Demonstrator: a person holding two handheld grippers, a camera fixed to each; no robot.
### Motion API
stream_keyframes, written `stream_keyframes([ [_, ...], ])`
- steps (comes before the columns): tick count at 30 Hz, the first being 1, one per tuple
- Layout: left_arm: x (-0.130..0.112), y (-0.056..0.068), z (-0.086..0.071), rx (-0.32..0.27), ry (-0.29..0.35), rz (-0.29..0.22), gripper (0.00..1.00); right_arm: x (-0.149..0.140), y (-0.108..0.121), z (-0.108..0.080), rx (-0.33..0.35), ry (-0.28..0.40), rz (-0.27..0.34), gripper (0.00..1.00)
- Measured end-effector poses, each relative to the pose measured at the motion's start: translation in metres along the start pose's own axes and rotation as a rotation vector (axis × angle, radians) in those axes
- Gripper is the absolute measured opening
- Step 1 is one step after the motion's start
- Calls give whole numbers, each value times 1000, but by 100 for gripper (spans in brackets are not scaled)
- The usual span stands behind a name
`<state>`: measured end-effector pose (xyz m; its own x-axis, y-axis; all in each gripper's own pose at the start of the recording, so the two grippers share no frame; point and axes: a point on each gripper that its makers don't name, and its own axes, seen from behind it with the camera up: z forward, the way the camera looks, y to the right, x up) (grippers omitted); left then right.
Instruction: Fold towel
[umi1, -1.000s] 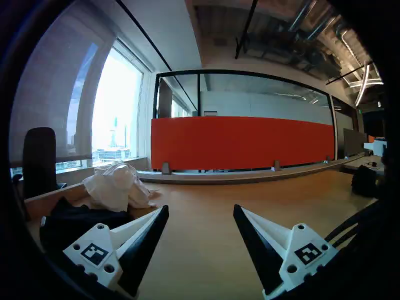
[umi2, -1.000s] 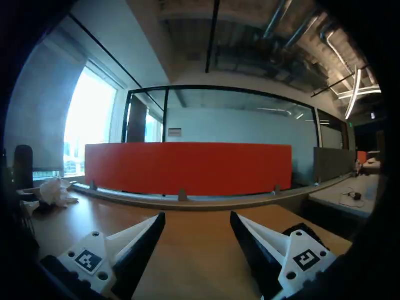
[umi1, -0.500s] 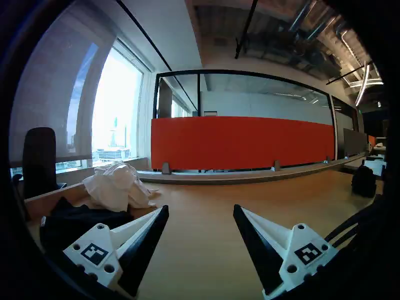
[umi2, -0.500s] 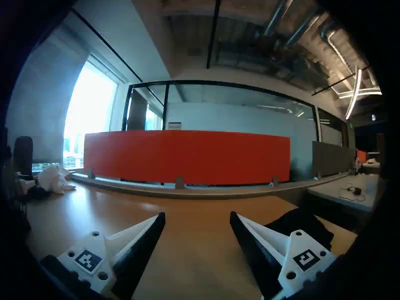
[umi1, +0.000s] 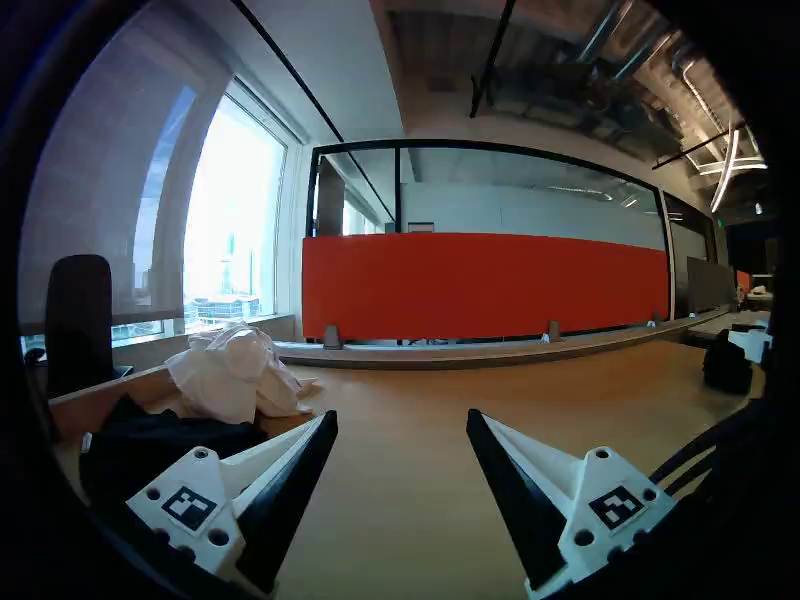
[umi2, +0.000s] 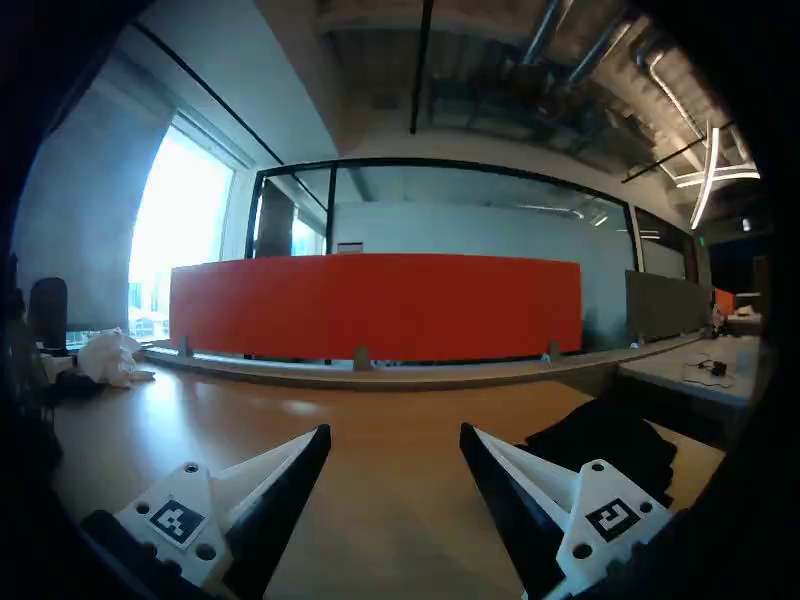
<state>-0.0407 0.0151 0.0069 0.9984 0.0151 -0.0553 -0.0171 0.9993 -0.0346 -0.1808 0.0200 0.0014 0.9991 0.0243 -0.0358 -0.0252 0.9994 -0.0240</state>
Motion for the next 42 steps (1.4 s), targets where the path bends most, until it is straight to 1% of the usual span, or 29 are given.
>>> stream_keyframes([
  [3,0,0,0,0,0,0,96,-1,-2,-1,3,3,0,100],
  [12,0,0,0,0,0,0,96,-2,-8,-1,15,-20,3,100],
  [42,1,1,0,0,0,0,96,-6,-8,-1,13,-24,5,100],
])
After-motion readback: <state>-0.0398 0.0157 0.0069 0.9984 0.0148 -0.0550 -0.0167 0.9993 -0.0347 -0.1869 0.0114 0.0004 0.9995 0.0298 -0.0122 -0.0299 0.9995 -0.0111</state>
